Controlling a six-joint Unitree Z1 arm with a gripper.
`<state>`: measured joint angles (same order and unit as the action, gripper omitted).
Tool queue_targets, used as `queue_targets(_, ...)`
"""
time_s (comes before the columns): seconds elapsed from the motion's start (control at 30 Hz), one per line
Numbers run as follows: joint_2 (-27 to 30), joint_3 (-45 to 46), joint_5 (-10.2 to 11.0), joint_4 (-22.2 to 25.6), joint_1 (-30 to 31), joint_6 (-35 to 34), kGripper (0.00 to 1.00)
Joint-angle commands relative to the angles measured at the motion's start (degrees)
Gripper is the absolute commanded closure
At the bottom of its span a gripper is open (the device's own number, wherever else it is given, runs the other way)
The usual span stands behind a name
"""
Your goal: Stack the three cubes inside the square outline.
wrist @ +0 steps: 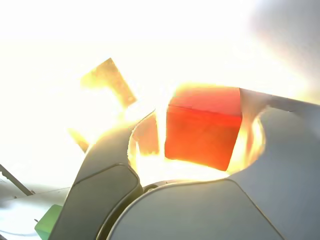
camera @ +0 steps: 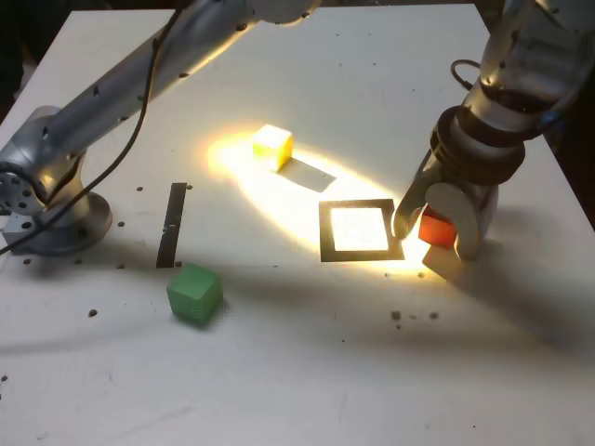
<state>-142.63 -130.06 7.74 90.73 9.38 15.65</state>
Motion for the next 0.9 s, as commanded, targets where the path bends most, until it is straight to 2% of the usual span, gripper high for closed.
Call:
queue_targets(0.0, 0.0, -0.1, 0.1, 0.7, -0.1, -0.1, 0.70)
queue_targets(0.43, 1.6, 2.2, 0.0, 0.7, -0.1, -2.6, 0.70)
queue_targets(0.73, 8.2, 11.1, -0.5, -0.9, -0.1, -12.4, 0.70)
queue_targets(0.87, 11.3, 16.1, -1.7, -3.0, -0.1, -16.2, 0.70)
